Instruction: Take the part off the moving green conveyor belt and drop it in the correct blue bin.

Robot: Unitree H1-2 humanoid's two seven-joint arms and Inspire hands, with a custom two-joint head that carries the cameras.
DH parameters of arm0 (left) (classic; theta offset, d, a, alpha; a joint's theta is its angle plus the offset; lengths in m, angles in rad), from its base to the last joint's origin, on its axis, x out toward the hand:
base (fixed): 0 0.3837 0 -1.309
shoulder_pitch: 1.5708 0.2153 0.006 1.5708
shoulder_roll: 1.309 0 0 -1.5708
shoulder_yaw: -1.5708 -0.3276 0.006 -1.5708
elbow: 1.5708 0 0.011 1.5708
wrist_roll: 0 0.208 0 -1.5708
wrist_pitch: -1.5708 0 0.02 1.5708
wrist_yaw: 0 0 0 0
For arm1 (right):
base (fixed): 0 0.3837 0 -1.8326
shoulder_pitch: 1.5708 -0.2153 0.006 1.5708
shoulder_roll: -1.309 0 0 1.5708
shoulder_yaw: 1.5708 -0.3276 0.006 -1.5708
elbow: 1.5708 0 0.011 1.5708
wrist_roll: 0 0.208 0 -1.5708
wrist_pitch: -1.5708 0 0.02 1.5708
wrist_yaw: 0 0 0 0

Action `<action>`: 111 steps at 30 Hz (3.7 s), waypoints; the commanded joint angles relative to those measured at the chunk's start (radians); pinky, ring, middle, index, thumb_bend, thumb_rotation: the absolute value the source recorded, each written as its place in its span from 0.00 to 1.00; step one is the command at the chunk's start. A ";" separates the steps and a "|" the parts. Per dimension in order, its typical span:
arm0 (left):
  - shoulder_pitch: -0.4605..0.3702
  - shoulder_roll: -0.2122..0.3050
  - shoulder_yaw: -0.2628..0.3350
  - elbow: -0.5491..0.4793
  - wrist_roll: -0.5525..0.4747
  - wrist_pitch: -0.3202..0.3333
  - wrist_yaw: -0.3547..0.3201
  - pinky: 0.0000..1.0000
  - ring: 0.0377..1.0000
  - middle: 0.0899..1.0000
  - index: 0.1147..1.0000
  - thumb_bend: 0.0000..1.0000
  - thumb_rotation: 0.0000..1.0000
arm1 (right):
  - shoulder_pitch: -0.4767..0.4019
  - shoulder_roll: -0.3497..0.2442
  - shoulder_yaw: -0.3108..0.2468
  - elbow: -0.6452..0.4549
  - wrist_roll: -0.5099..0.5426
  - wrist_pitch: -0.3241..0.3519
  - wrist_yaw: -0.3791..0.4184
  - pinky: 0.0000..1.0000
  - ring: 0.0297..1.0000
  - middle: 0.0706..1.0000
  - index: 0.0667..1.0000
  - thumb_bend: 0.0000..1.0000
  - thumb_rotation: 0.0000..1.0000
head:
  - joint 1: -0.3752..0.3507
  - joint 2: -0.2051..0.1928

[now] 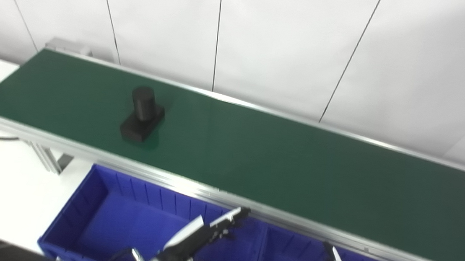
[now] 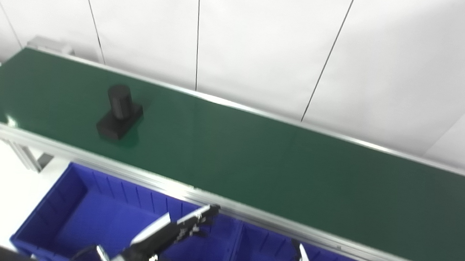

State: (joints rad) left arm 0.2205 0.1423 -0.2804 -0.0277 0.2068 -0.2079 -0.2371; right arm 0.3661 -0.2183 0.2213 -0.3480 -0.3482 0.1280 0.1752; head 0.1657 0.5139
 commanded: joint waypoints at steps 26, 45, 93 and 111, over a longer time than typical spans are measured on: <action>-0.055 -0.016 -0.004 0.110 0.019 -0.115 0.049 0.78 0.88 0.92 0.92 0.96 0.27 | -0.035 0.005 -0.012 0.085 0.045 -0.137 -0.060 0.93 0.98 1.00 1.00 0.90 0.09 | -0.026 -0.115; -0.066 -0.035 -0.017 0.117 0.036 -0.108 0.061 0.78 0.87 0.93 0.92 0.95 0.30 | -0.056 0.020 -0.071 0.109 0.161 -0.298 -0.093 0.97 0.99 1.00 1.00 0.91 0.12 | -0.042 -0.094; -0.065 -0.038 -0.030 0.088 -0.057 -0.068 -0.015 0.86 0.94 0.97 0.97 0.97 0.26 | -0.672 0.133 -0.023 0.220 -0.009 0.092 -0.031 0.86 0.95 0.96 1.00 0.91 0.42 | -0.230 0.005; 0.002 -0.033 -0.029 0.030 -0.033 -0.080 0.010 0.93 0.98 1.00 0.98 0.97 0.28 | -0.851 0.198 0.069 0.506 -0.121 0.144 -0.074 0.69 0.84 0.94 1.00 0.95 0.44 | -0.260 0.023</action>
State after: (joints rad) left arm 0.2192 0.1100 -0.3069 0.0484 0.1687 -0.2615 -0.2387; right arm -0.4353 -0.0402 0.2862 0.1745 -0.4565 0.2781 0.1215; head -0.0951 0.5369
